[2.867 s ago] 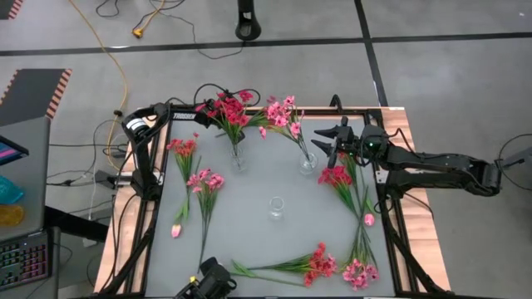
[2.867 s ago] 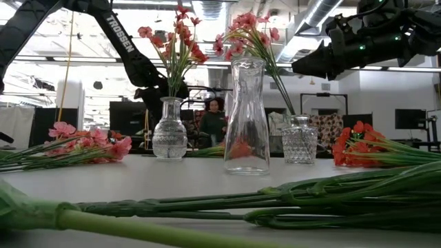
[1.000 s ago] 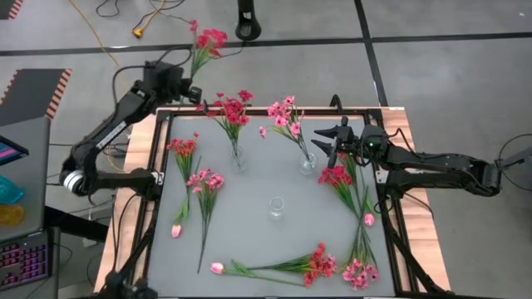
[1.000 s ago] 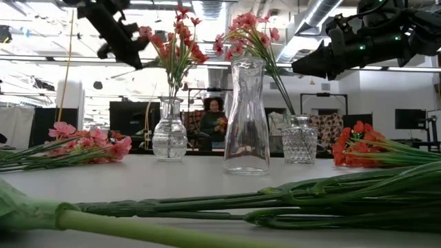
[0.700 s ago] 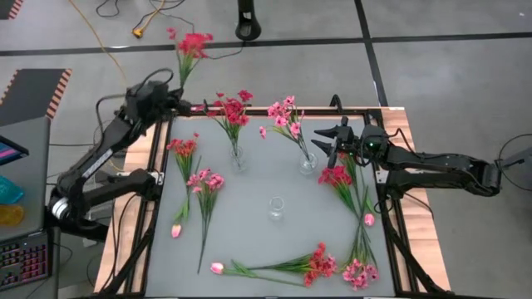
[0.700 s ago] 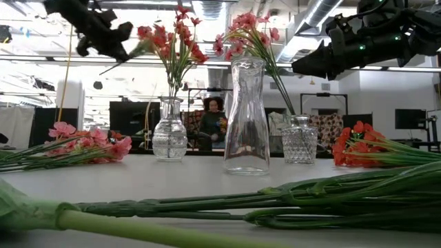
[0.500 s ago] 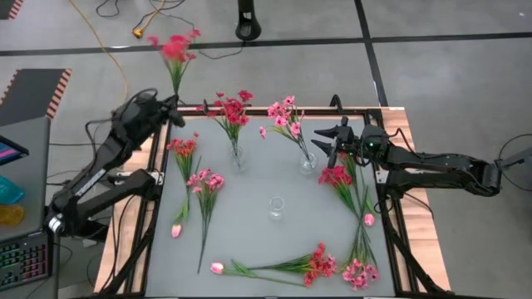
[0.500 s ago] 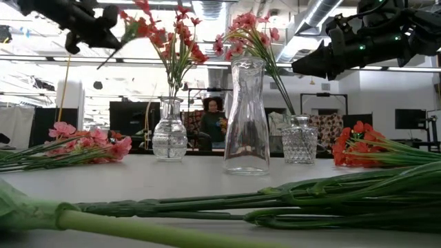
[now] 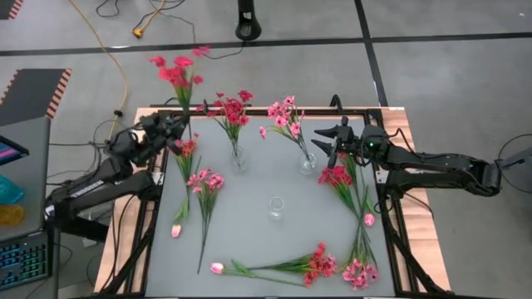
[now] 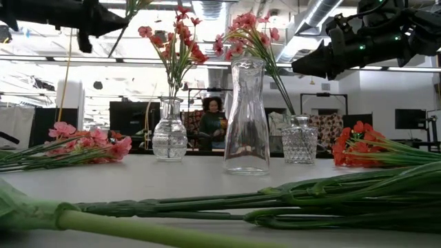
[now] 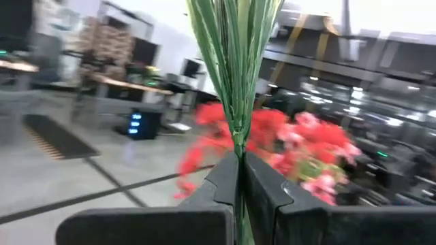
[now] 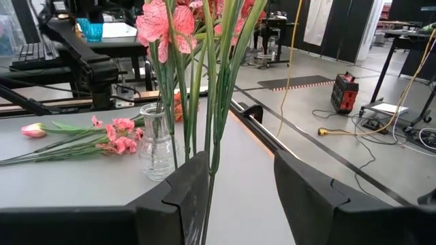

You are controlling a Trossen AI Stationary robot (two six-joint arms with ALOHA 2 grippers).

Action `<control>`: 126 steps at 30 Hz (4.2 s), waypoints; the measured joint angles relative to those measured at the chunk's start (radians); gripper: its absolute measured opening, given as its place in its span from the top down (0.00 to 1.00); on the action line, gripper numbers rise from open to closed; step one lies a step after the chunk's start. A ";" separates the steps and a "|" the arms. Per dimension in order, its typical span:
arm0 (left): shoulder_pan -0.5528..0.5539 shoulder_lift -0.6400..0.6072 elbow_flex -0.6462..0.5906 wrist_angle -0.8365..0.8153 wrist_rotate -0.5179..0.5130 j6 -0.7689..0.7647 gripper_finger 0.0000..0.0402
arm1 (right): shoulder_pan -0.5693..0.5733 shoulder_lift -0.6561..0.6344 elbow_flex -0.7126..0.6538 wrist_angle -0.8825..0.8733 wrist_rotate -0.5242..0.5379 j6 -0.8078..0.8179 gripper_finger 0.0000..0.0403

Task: Sort flowers into vase by color
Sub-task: Put the top left red flowers into the top left transparent vase, then put the red flowers into the top left transparent vase

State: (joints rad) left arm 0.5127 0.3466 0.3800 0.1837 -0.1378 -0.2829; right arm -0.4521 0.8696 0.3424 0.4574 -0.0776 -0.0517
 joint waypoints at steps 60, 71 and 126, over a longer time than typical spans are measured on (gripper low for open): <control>-0.471 1.202 0.000 1.380 -0.449 0.571 1.00 | 0.000 0.000 0.000 -0.001 0.000 0.000 0.52; -0.432 1.202 0.000 1.369 -0.423 0.584 1.00 | 0.000 0.000 0.000 -0.003 0.000 -0.001 0.52; -0.615 1.202 -0.001 1.214 -0.798 0.587 0.65 | 0.000 0.000 0.000 -0.001 0.000 0.000 0.52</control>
State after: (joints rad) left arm -0.1021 1.5486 0.3790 1.3975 -0.9353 0.3044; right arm -0.4519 0.8696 0.3424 0.4561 -0.0778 -0.0521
